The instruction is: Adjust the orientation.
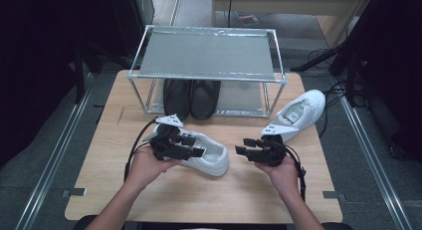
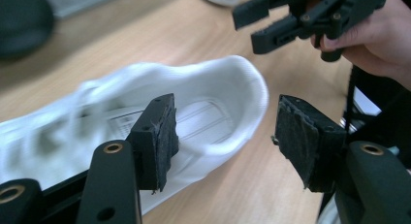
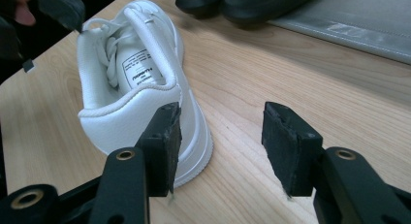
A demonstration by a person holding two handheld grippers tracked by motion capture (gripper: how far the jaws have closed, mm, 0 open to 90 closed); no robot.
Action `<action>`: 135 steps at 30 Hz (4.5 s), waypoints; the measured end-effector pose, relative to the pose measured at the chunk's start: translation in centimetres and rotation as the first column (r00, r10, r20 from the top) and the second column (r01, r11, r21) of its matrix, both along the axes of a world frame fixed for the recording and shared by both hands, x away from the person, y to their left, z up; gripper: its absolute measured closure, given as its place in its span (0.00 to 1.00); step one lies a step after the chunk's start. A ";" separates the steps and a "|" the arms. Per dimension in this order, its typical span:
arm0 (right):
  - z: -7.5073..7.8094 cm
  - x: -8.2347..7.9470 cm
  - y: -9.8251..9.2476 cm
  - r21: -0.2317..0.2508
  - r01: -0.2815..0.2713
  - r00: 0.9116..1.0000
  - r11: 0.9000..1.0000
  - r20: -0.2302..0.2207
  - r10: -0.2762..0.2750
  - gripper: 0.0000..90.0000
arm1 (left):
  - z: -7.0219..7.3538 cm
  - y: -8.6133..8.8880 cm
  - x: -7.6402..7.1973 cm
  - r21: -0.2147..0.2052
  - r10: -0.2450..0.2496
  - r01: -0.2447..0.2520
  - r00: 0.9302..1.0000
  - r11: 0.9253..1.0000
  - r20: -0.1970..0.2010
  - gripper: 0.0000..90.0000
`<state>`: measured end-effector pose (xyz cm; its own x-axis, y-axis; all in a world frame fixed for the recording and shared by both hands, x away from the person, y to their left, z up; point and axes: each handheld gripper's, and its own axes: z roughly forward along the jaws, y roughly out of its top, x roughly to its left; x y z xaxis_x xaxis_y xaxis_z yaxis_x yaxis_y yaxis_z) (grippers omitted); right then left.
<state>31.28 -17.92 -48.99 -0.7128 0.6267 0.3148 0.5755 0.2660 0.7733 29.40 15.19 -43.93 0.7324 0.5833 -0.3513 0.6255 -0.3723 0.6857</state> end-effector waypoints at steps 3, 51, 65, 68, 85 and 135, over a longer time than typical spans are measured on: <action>-0.1 0.3 0.5 -0.010 -0.011 1.000 1.000 -0.001 0.011 0.56 | -0.2 1.2 -0.4 0.002 0.025 -0.025 1.000 1.000 0.005 0.45; -0.4 -0.6 4.1 -0.071 -0.162 0.987 0.984 -0.021 0.161 0.95 | -5.2 7.7 0.5 -0.031 0.160 -0.163 0.984 0.986 -0.082 0.93; -0.3 -3.2 4.8 -0.057 -0.230 0.972 0.971 -0.057 0.227 1.00 | -5.6 6.0 1.1 0.035 0.091 -0.089 0.993 0.995 -0.077 0.98; -0.4 -3.8 5.0 -0.054 -0.235 0.971 0.970 -0.059 0.232 1.00 | -5.7 6.2 1.3 0.014 0.080 -0.079 0.992 0.997 -0.102 0.98; -0.6 -6.3 6.4 -0.019 -0.305 0.950 0.952 -0.084 0.302 1.00 | -5.7 5.3 2.0 0.019 0.067 -0.065 0.992 0.998 -0.111 0.99; 1.4 -2.4 1.2 -0.005 -0.143 0.990 0.990 -0.012 0.143 0.75 | -3.8 5.6 1.3 -0.050 0.027 -0.032 0.995 0.998 -0.097 0.48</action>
